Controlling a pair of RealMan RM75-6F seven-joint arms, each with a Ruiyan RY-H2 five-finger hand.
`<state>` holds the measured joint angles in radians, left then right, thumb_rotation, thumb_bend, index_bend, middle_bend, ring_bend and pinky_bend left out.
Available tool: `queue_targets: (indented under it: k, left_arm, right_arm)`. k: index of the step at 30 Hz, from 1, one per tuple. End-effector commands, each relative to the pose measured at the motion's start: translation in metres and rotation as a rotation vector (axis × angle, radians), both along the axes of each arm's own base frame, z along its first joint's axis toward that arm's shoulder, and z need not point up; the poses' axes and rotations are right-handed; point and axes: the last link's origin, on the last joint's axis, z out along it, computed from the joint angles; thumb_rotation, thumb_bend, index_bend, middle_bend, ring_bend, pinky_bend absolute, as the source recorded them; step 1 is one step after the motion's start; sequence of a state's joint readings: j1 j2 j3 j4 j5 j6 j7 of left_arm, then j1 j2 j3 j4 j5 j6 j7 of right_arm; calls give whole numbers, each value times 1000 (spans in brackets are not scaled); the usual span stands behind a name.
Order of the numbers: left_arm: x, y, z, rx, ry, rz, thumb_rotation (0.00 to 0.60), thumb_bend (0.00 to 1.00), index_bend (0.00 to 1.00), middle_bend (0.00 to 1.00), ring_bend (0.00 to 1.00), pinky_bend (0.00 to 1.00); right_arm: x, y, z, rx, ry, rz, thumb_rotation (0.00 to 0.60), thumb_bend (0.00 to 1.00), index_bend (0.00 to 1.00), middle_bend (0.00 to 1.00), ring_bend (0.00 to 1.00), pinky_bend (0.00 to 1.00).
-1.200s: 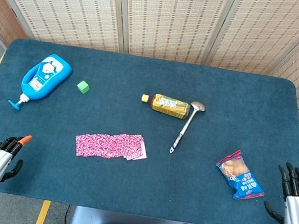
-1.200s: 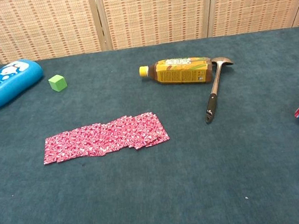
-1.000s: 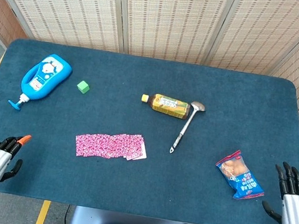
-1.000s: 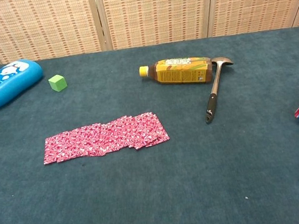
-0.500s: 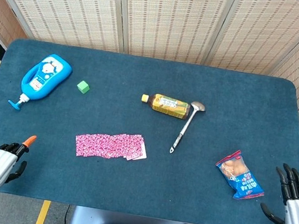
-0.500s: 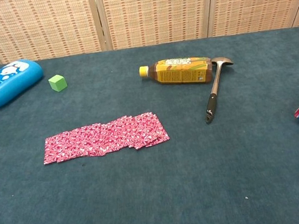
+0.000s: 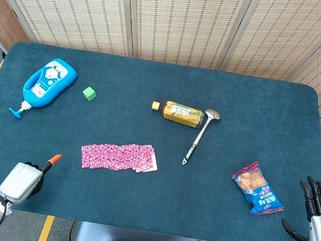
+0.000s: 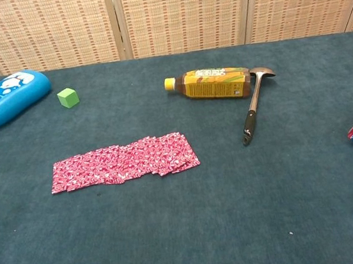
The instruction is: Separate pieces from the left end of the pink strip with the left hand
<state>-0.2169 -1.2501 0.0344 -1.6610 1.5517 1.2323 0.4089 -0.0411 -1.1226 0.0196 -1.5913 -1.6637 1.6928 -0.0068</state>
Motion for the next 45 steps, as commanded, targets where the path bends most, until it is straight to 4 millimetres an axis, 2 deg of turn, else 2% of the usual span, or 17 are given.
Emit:
queue_targets:
  k: [1,6,12,27,37,45]
  left_arm:
    - [15,14,-21,-53,28,3,600,923,0,737,654,634]
    - [23,31,-40,-96,75,46,600,924,0,736,655,634]
    - [28,45,-52,-108,105,86,600,924,0,734,655,634]
    - [39,54,-81,-176,143,107,600,924,0,733,655,634]
    - [34,58,-90,-197,175,138,600,924,0,733,655,634]
    - [29,59,-89,-195,184,165,600,928,0,733,655,634]
  right_arm:
    - [0,0,0,3,-1,-1,600,58,0,0,0,206]
    - [0,0,2,5,-6,0,600,57,0,0,0,206]
    - [0,0,3,9,-10,2,600,57,0,0,0,206]
    - [-1,-2,1,25,-5,-8,600,58,0,0,0,206]
    - [0,-1,2,26,-11,-4,600,58,0,0,0,206]
    - [-1,0,2,28,-12,-4,600,58,0,0,0,206]
